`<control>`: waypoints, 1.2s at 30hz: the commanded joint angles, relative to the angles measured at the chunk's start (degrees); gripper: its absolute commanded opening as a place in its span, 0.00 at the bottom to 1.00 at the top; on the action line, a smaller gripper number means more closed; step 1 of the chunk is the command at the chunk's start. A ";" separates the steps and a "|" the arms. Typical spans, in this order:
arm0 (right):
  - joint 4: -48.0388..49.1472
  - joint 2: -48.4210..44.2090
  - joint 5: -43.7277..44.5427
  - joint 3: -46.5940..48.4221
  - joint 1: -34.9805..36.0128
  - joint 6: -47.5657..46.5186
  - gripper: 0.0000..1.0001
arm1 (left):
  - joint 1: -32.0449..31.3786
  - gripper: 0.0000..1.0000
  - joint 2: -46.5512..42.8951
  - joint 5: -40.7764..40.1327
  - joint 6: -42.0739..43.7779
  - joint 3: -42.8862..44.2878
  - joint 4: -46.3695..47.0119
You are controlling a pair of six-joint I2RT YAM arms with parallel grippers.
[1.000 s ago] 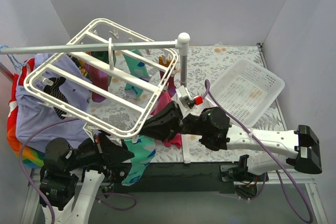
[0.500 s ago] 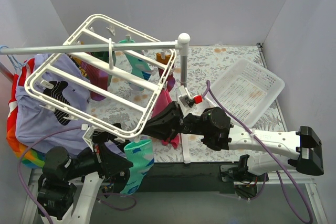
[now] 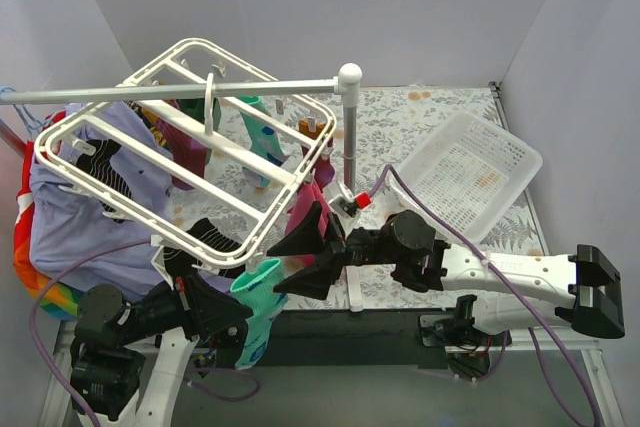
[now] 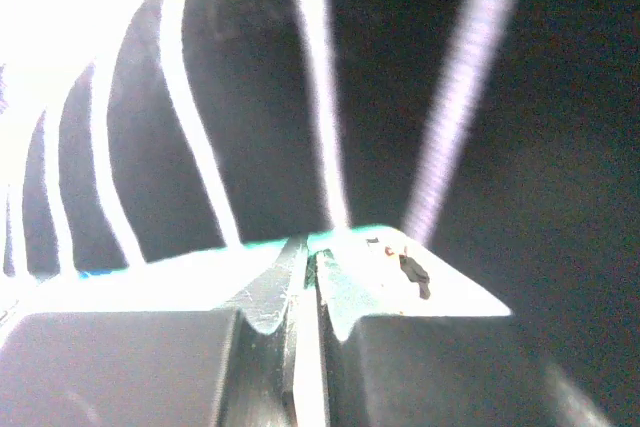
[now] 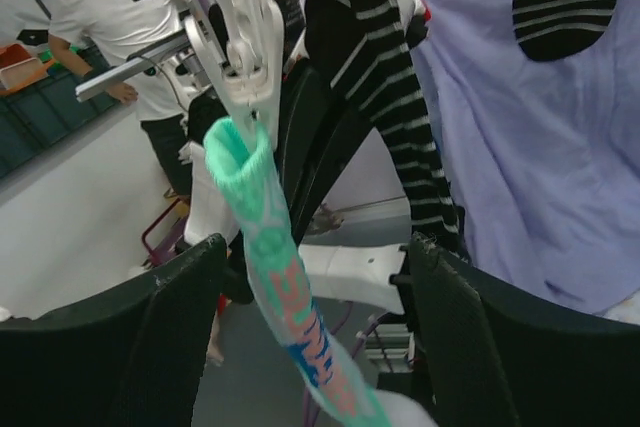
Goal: Remove the socks clipped to the hanger
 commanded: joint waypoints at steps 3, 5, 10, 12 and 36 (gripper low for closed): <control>-1.46 -3.14 -7.64 -2.89 0.04 -0.13 0.84 | 0.33 0.00 1.57 1.15 -0.34 1.13 0.51; -1.55 -2.09 -10.36 -3.41 0.13 0.05 0.84 | 0.42 0.00 1.57 1.32 -0.78 1.21 0.95; -1.37 1.16 -11.52 -3.51 1.27 -0.04 0.83 | 0.42 0.00 1.75 1.41 -1.05 1.74 0.95; -1.11 2.57 -11.34 -2.98 1.88 -0.13 0.78 | 0.33 0.00 1.84 1.32 -1.22 1.92 0.95; -41.52 -27.28 10.89 -17.67 -18.49 -3.02 0.01 | 0.42 0.45 2.80 -2.54 1.41 3.15 -3.79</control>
